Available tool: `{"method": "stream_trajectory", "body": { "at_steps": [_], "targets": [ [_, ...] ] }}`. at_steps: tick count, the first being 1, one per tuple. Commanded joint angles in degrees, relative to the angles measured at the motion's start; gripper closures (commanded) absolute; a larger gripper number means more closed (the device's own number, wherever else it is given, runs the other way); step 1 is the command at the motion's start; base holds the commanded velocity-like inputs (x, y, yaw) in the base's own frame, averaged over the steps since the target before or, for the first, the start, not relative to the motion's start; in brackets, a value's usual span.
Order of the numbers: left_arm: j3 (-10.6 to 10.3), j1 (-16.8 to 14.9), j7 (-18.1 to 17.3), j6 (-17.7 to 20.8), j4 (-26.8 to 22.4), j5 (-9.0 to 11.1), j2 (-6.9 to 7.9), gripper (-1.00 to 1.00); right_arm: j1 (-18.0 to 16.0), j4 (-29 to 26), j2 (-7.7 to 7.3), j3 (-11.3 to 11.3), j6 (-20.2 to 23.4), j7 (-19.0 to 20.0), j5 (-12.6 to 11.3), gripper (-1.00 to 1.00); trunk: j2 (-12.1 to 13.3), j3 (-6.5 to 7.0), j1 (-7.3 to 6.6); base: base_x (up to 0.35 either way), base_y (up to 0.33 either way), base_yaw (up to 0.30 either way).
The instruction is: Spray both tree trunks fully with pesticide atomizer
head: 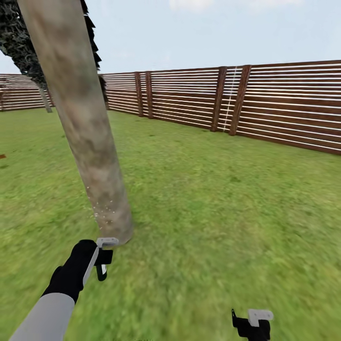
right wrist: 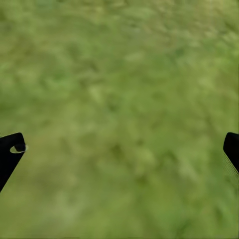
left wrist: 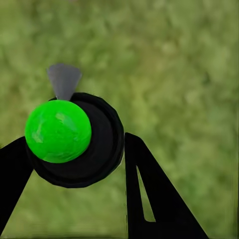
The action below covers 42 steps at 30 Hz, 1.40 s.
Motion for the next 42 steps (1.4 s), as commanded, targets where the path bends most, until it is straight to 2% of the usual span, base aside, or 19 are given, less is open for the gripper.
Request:
{"method": "stream_trajectory", "body": {
  "at_steps": [1,16,30,35,39,40,41,42],
  "targets": [
    [0.1,0.0,-0.4,0.2,-0.1,-0.5,-0.03,1.0,0.0,-0.1,-0.01,0.5,0.0,-0.3,-0.2,-1.0,0.0,-0.05,-0.01,0.0,-0.278,0.276],
    [0.1,0.0,-0.4,0.2,-0.1,-0.6,0.01,1.0,0.0,-0.1,-0.01,0.5,0.0,-0.3,-0.2,-1.0,0.0,-0.05,-0.01,0.0,-0.279,0.052],
    [0.2,0.0,-0.4,0.2,-0.1,-0.6,0.06,1.0,0.0,-0.1,0.07,0.5,0.0,-0.2,-0.2,-1.0,0.0,-0.05,-0.01,0.135,-0.265,0.266],
    [0.2,-0.2,-0.8,0.5,-0.8,-0.5,0.08,1.0,0.0,-0.1,0.08,0.5,0.0,-0.2,-0.2,-1.0,0.0,-0.05,-0.01,0.026,-0.046,0.223],
    [0.1,-1.9,-2.2,1.5,-1.0,0.2,0.43,1.0,0.0,-0.1,0.0,0.5,0.0,-0.2,-0.2,-1.0,0.0,-0.05,-0.01,0.001,-0.002,0.028],
    [-0.2,-4.1,-3.3,2.3,-0.9,0.4,0.51,1.0,0.0,-0.1,0.0,0.5,0.0,-0.2,-0.2,-1.0,0.0,-0.05,-0.01,0.0,0.0,0.005],
    [-0.5,-10.1,-4.8,4.1,-0.3,0.4,0.82,1.0,0.0,-0.1,-0.01,0.5,0.0,-0.3,-0.1,-1.0,0.0,-0.05,-0.01,0.0,0.0,0.0],
    [-0.5,-11.6,-4.9,4.2,-0.2,0.4,1.0,1.0,0.0,-0.1,-0.01,0.5,0.0,-0.2,-0.1,-1.0,0.0,-0.05,-0.01,0.0,0.0,0.0]
  ]
}}
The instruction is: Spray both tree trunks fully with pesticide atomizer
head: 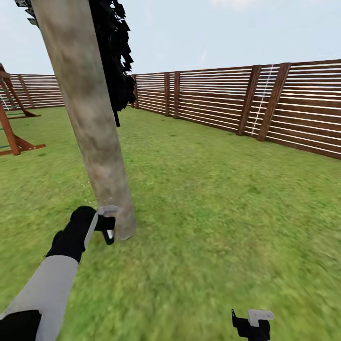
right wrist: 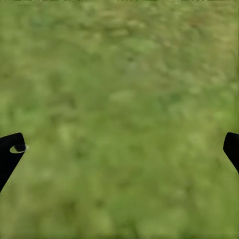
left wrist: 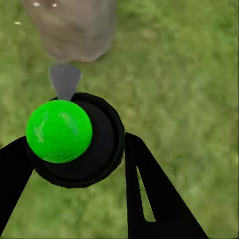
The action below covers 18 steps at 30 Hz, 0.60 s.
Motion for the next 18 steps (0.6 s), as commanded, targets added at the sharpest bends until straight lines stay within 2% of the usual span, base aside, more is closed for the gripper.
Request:
{"method": "stream_trajectory", "body": {
  "at_steps": [1,2,4,5,6,7,10,11,12,15,16,18],
  "targets": [
    [0.1,-0.3,-0.7,0.3,0.1,-0.7,0.51,1.0,0.0,0.0,0.0,0.5,-0.1,-0.3,-0.2,-1.0,0.0,-0.06,0.0,0.0,0.0,0.0],
    [0.1,-0.9,-0.7,0.5,0.1,-0.7,1.47,1.0,0.0,0.0,0.0,0.5,0.0,-0.3,-0.2,-1.0,0.0,-0.06,0.0,0.0,0.0,0.0],
    [0.1,-2.5,-1.3,1.0,0.1,-0.6,4.59,1.0,0.0,0.0,0.0,0.5,0.0,-0.3,-0.2,-1.0,0.0,-0.06,0.0,0.0,0.0,0.0],
    [0.1,-3.3,-2.6,1.1,0.2,-0.6,5.4,1.0,0.0,0.0,0.0,0.5,0.0,-0.3,-0.2,-1.0,0.0,-0.06,0.0,0.0,0.0,0.0],
    [-0.1,-4.1,-6.1,1.1,0.2,-0.7,7.15,1.0,0.0,0.0,0.0,0.5,0.0,-0.3,-0.2,-1.0,0.0,-0.06,0.0,0.0,0.0,0.0],
    [-0.7,-4.2,-7.3,1.1,0.4,-0.8,7.86,1.0,0.0,0.0,0.0,0.5,0.0,-0.4,-0.2,-1.0,0.0,-0.06,0.0,0.0,0.0,0.0],
    [-3.0,-4.3,-9.4,1.2,3.9,-0.7,9.51,1.0,0.0,0.0,0.0,0.5,0.0,-0.4,-0.2,-1.0,0.0,-0.06,0.0,0.0,0.0,0.0],
    [-3.4,-4.3,-13.0,1.2,5.0,-0.8,9.89,1.0,0.0,0.0,0.0,0.5,0.0,-0.4,-0.2,-1.0,0.0,-0.06,0.0,0.0,0.0,0.0],
    [-3.5,-4.3,-14.9,1.2,5.2,-0.9,10.05,1.0,0.0,0.0,0.0,0.5,0.0,-0.4,-0.2,-1.0,0.0,-0.06,0.0,0.0,0.0,0.0],
    [-4.1,-4.3,-16.1,1.1,4.9,-1.4,10.27,1.0,0.0,0.0,0.0,0.5,0.0,-0.4,-0.2,-1.0,0.0,-0.06,0.0,0.0,0.0,0.0],
    [-4.9,-4.2,-16.2,1.1,5.1,-2.6,10.49,1.0,0.0,0.0,0.0,0.5,0.0,-0.4,-0.2,-1.0,0.0,-0.06,0.0,0.012,0.006,0.0],
    [-5.3,-4.1,-16.4,1.2,5.4,-3.7,11.7,1.0,0.0,0.0,0.0,0.5,0.0,-0.4,-0.2,-1.0,0.0,-0.06,0.0,0.194,0.116,0.0]
  ]
}}
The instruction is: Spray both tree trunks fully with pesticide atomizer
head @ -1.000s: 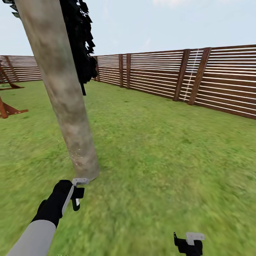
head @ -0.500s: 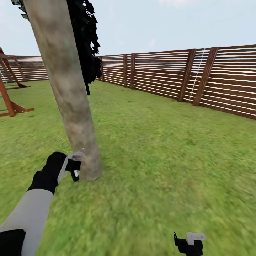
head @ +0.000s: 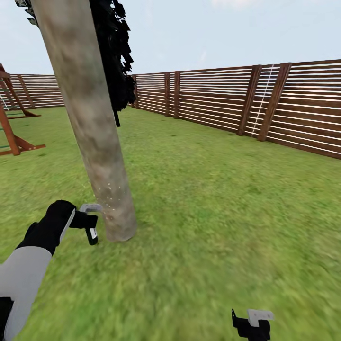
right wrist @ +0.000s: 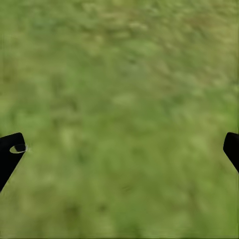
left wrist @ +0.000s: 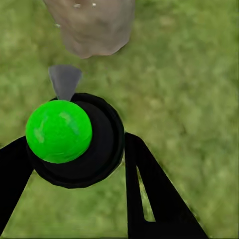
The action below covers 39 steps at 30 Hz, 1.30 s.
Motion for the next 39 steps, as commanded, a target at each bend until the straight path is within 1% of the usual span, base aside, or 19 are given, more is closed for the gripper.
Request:
{"method": "stream_trajectory", "body": {
  "at_steps": [1,4,7,24,39],
  "targets": [
    [0.0,0.1,-0.6,0.2,0.0,-0.3,0.27,1.0,0.0,0.0,-0.01,0.5,-0.1,-0.3,-0.2,-1.0,0.0,-0.05,0.02,0.249,0.163,0.0],
    [-0.1,0.5,-0.6,0.2,0.0,-0.4,0.46,1.0,0.0,0.0,-0.01,0.5,-0.1,-0.3,-0.2,-1.0,0.0,-0.05,0.02,0.073,0.048,0.0],
    [-0.1,0.6,-0.6,0.2,-0.1,-0.4,0.52,1.0,0.0,0.0,-0.01,0.5,-0.1,-0.3,-0.2,-1.0,0.0,-0.05,0.02,-0.159,-0.139,0.0],
    [0.0,0.6,-0.6,0.2,-0.3,-0.5,0.51,1.0,0.0,0.0,0.04,0.5,-0.1,-0.3,-0.2,-1.0,0.0,-0.05,0.02,-0.01,-0.27,0.004],
    [-0.1,0.9,-0.3,0.1,0.1,-0.7,0.71,1.0,0.0,0.0,0.08,0.5,-0.1,-0.2,-0.2,-1.0,0.0,-0.05,0.02,0.043,-0.276,0.248]
  ]
}}
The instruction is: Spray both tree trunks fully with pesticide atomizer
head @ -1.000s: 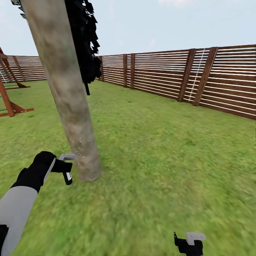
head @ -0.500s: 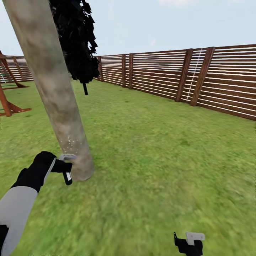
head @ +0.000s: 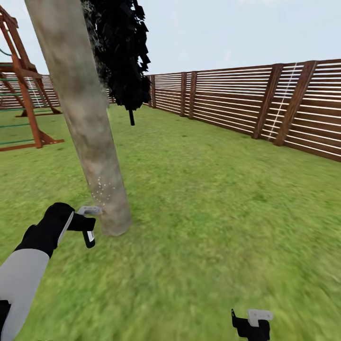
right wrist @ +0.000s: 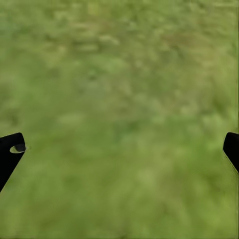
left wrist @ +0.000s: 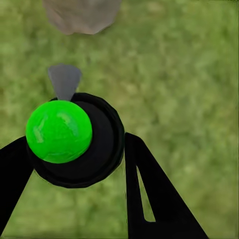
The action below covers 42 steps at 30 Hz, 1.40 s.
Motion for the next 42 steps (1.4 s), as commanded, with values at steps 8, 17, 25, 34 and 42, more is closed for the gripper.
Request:
{"method": "stream_trajectory", "body": {
  "at_steps": [8,17,25,34,42],
  "targets": [
    [0.0,0.0,-0.5,0.1,0.0,-0.6,-0.01,1.0,0.0,-0.1,-0.09,0.5,0.0,-0.3,-0.2,-1.0,0.0,-0.05,0.0,0.12,-0.276,0.015],
    [0.6,3.3,-0.3,-0.1,0.1,-0.7,0.55,1.0,0.0,-0.1,-0.05,0.5,0.0,-0.3,-0.3,-1.0,0.0,-0.05,0.0,0.122,-0.276,0.023],
    [1.1,8.7,-0.1,-0.3,0.0,-0.7,2.25,1.0,0.0,-0.1,-0.01,0.5,0.0,-0.3,-0.3,-1.0,0.0,-0.05,0.0,0.136,-0.263,0.257],
    [3.2,9.0,0.5,-0.3,0.0,-0.7,2.08,1.0,0.0,-0.1,-0.01,0.5,0.0,-0.3,-0.3,-1.0,0.0,-0.05,0.0,0.248,-0.176,0.121],
    [3.4,9.0,3.0,-0.2,0.0,-0.5,1.69,1.0,0.0,-0.1,-0.01,0.5,0.0,-0.3,-0.3,-1.0,0.0,-0.05,0.0,0.283,-0.139,0.001]
  ]
}}
